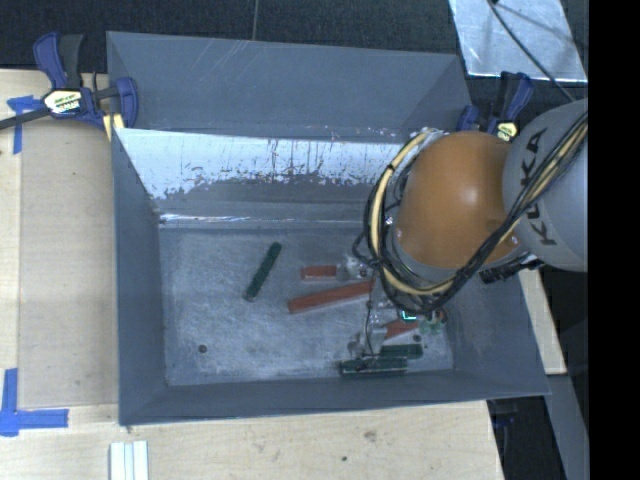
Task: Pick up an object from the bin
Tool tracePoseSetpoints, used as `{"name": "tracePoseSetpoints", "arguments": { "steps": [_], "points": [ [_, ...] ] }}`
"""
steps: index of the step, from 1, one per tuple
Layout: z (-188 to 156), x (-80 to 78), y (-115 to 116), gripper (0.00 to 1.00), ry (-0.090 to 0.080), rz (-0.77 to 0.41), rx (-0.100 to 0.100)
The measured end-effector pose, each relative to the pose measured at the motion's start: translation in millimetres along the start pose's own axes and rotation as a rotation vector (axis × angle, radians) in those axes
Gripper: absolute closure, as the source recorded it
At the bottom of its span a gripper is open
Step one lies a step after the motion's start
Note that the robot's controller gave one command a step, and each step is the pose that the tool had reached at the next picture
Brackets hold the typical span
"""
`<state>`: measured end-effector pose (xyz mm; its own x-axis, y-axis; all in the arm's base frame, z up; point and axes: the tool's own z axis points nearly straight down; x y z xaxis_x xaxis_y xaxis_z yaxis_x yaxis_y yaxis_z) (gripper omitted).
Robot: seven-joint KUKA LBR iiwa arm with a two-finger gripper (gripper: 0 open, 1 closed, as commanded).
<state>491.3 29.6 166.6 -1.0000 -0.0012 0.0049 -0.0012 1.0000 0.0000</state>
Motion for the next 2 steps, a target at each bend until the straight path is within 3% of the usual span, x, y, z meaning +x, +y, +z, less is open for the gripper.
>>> {"name": "tracePoseSetpoints", "arguments": {
  "steps": [1,2],
  "points": [
    [98.9,-74.7,-3.8,0.00,-0.008,-0.218,0.001],
    [95.5,-75.0,-3.6,1.00,-0.012,-0.214,0.000]
  ]
}}
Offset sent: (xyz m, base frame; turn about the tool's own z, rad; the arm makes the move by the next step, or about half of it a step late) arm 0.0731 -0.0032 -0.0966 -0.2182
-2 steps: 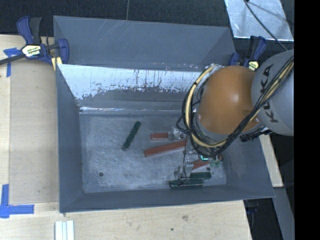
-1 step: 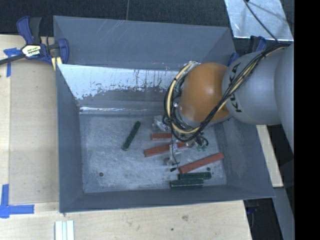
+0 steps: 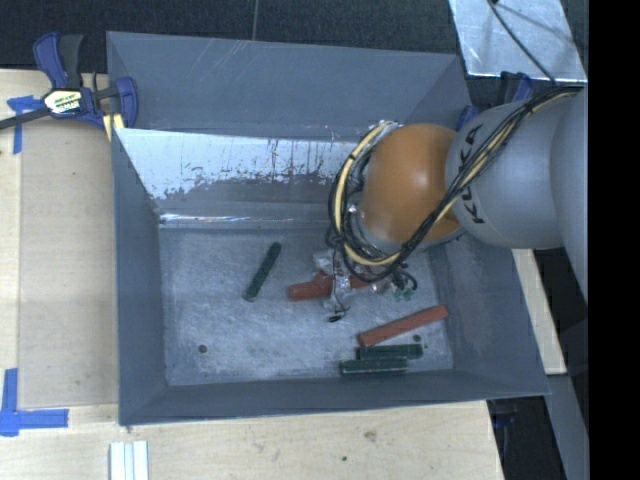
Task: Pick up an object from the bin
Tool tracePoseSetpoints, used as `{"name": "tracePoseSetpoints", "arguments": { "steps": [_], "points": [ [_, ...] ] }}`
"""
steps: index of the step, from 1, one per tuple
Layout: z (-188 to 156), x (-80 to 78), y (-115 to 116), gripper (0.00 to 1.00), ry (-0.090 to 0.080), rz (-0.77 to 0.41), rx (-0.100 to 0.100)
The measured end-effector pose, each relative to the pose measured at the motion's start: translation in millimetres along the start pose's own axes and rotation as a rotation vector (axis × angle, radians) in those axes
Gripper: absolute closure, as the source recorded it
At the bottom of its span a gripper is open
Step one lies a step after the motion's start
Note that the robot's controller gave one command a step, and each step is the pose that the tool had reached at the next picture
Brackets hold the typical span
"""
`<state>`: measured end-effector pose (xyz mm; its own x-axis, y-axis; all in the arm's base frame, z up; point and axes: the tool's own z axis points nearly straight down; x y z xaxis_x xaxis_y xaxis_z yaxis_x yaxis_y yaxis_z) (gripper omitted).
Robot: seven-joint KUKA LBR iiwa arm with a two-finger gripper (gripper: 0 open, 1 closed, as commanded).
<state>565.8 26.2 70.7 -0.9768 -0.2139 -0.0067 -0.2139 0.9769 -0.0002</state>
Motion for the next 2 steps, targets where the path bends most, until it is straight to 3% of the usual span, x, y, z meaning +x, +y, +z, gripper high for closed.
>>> {"name": "tracePoseSetpoints", "arguments": {
  "steps": [1,2],
  "points": [
    [-133,33.9,4,1.00,-0.004,-0.063,0.002],
    [-99,12.4,30,1.00,0.007,-0.053,-0.002]
  ]
}}
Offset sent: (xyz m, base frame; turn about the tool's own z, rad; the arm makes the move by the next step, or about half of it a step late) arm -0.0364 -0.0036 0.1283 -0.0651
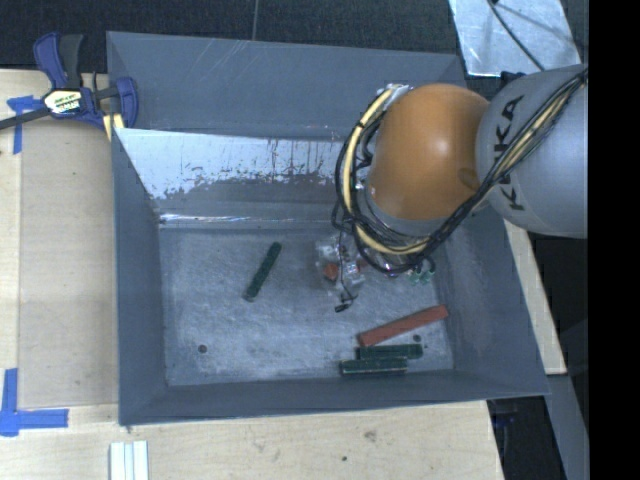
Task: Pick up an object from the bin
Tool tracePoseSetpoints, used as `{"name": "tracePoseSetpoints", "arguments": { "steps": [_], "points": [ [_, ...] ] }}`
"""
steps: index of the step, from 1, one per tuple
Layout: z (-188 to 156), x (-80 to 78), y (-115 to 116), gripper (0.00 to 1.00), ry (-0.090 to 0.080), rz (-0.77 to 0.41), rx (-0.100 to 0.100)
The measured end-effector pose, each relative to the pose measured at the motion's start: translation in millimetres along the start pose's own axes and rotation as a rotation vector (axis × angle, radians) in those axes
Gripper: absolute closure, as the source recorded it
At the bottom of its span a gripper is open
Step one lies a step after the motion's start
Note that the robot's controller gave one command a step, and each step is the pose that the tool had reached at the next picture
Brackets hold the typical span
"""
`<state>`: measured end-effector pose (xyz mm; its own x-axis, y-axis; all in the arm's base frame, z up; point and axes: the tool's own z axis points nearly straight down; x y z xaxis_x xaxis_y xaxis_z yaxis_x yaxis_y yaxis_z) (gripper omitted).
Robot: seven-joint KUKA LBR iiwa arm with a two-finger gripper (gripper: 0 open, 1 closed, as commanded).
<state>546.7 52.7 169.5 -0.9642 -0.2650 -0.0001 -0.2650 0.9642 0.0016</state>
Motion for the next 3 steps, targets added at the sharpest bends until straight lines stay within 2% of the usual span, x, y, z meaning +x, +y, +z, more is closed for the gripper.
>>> {"name": "tracePoseSetpoints", "arguments": {
  "steps": [1,2,3],
  "points": [
    [-15,5.3,-3,1.00,-0.005,-0.027,0.003],
    [1,12.7,-25,1.00,-0.001,-0.035,0.002],
    [-3,5.5,-21,1.00,-0.005,-0.132,0.002]
  ]
}}
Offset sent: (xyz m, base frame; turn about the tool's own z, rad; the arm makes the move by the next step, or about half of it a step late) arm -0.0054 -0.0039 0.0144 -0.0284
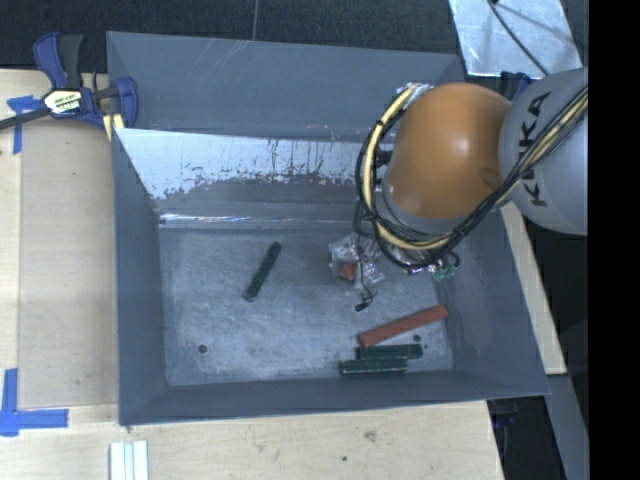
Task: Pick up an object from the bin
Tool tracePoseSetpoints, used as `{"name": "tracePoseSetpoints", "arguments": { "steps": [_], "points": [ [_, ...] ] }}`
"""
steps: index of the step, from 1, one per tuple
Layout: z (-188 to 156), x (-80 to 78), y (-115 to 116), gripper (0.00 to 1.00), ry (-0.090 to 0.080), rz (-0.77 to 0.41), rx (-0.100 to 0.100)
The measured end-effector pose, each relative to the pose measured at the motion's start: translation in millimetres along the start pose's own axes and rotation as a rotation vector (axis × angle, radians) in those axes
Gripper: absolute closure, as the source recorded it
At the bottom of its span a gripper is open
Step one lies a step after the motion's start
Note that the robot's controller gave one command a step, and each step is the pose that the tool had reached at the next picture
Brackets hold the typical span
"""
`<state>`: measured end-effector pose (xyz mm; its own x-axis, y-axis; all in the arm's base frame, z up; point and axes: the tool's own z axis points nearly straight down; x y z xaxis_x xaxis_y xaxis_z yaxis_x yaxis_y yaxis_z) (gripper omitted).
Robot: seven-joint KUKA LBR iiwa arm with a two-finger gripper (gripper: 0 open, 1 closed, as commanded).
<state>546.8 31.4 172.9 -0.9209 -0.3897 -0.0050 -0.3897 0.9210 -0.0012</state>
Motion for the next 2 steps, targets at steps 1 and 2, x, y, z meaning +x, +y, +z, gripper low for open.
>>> {"name": "tracePoseSetpoints", "arguments": {
  "steps": [1,2],
  "points": [
    [0,0.3,0,0.00,0.000,0.003,0.000],
    [96,15.8,-55,0.00,0.006,-0.029,-0.001]
  ]
}}
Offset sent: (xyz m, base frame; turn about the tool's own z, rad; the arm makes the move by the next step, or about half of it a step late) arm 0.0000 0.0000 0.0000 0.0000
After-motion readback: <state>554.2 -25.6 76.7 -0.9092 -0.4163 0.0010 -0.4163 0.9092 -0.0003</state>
